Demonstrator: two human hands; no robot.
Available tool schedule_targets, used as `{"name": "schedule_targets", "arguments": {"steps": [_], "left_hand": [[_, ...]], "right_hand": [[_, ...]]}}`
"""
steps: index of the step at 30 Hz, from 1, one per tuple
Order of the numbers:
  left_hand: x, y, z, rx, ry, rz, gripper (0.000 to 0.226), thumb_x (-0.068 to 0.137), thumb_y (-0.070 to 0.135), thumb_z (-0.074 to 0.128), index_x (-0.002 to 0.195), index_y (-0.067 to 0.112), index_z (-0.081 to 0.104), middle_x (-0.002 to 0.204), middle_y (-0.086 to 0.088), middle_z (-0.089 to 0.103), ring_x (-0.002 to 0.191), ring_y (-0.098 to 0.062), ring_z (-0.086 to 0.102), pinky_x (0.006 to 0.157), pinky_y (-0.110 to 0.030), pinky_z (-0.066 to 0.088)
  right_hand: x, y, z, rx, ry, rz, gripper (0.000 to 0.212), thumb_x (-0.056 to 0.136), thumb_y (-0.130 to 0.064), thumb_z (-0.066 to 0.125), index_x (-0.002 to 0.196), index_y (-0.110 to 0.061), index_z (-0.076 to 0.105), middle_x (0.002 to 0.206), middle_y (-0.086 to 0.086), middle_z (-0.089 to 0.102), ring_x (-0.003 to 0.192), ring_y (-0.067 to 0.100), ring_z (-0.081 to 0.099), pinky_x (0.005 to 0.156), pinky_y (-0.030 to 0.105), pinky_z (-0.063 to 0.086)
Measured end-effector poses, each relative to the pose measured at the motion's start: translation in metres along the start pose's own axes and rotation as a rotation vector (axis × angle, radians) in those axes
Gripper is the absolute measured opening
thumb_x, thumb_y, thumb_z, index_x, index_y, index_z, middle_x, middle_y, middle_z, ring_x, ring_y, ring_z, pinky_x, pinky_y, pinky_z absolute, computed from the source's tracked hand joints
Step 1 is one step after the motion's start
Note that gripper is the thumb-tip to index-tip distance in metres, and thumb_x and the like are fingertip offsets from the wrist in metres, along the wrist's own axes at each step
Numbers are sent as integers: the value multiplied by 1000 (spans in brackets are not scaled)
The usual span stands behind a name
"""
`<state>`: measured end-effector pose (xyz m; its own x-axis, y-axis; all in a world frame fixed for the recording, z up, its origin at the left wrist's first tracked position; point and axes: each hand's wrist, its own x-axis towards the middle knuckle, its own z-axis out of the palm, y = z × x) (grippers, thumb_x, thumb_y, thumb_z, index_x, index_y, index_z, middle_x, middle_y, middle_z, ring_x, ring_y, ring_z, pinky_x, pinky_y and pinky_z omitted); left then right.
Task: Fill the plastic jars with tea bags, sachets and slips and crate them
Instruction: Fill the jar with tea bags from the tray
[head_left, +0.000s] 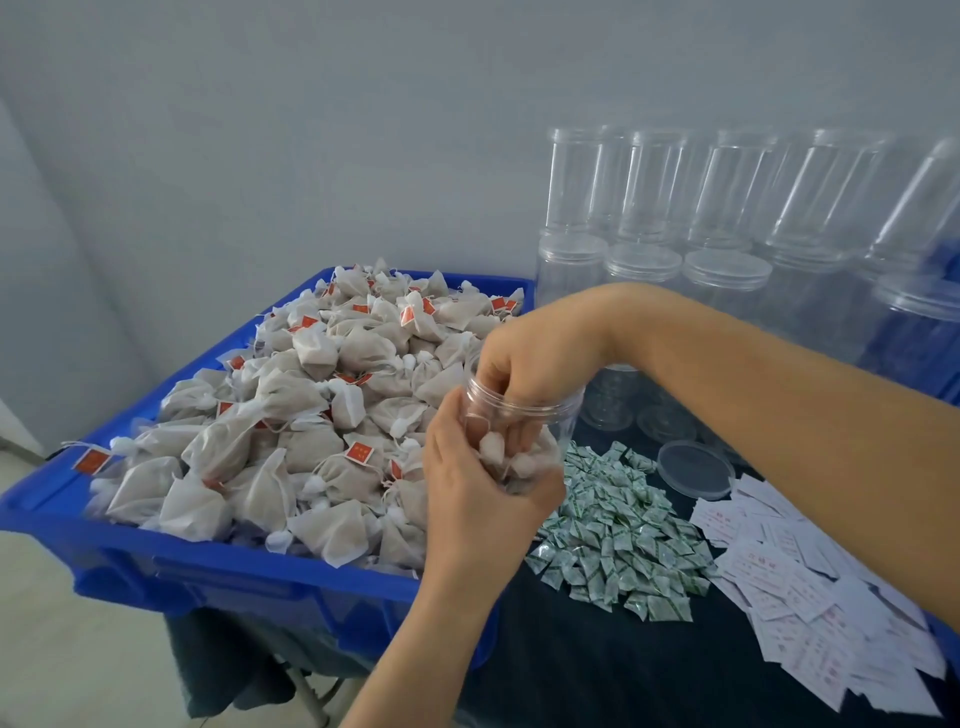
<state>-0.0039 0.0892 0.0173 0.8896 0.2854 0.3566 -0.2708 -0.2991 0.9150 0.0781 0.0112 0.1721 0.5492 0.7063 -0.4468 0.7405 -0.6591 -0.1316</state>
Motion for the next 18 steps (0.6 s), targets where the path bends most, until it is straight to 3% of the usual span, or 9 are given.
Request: {"name": "schedule_targets", "arguments": {"steps": [2, 3, 6, 9, 11, 13, 15, 18], "left_hand": [[1, 0, 0, -11, -20, -9, 94, 60, 39, 77, 138, 37, 25, 126, 4, 47, 115, -14, 50, 93, -37, 51], [2, 0, 0, -17, -22, -11, 94, 61, 38, 79, 137, 39, 25, 125, 7, 48, 113, -10, 51, 90, -28, 51], [2, 1, -1, -62, -21, -5, 94, 61, 31, 83, 136, 37, 27, 116, 19, 47, 105, 10, 50, 74, -3, 44], [1, 3, 0, -83, -21, 30, 88, 60, 26, 85, 127, 36, 29, 106, 23, 47, 95, 23, 48, 68, 4, 38], [2, 4, 0, -90, -34, 48, 84, 59, 22, 86, 121, 37, 31, 103, 22, 48, 91, 21, 50, 67, 3, 40], [3, 3, 1, -114, -53, 49, 81, 59, 18, 87, 118, 38, 35, 103, 18, 51, 89, 15, 55, 66, -1, 43], [3, 2, 1, -120, -72, 57, 83, 57, 19, 88, 122, 32, 37, 108, 15, 52, 93, 10, 57, 69, -6, 47], [1, 1, 2, -108, -128, 83, 88, 56, 16, 89, 127, 21, 39, 112, 12, 53, 98, 3, 58, 74, -16, 52]], "right_hand": [[-16, 6, 1, 63, 85, -31, 29, 95, -3, 55, 107, -17, 77, 97, -1, 76, 80, 11, 66, 81, 31, 55], [-26, 12, 3, 140, 179, -47, 31, 96, -2, 54, 109, -18, 77, 95, -4, 77, 82, 11, 69, 79, 28, 56], [-60, 43, 17, 585, 601, -45, 32, 99, -2, 53, 99, -25, 74, 86, -11, 77, 75, 1, 71, 64, 13, 54], [-66, 82, 58, 912, 913, 153, 25, 100, 0, 54, 105, -14, 73, 75, -10, 76, 60, -4, 65, 54, 9, 48], [-51, 104, 98, 869, 883, 378, 18, 97, -5, 60, 109, -12, 73, 85, -7, 76, 59, -5, 62, 52, 5, 44], [-31, 121, 139, 760, 731, 521, 22, 94, -14, 68, 115, -14, 73, 108, 0, 75, 76, 0, 65, 64, 6, 47], [-16, 130, 172, 659, 580, 606, 33, 92, -25, 71, 124, -16, 70, 124, 2, 70, 94, 10, 64, 79, 20, 48], [-1, 133, 202, 609, 488, 611, 48, 88, -37, 75, 130, -17, 66, 132, 0, 66, 104, 12, 62, 84, 21, 42]]}}
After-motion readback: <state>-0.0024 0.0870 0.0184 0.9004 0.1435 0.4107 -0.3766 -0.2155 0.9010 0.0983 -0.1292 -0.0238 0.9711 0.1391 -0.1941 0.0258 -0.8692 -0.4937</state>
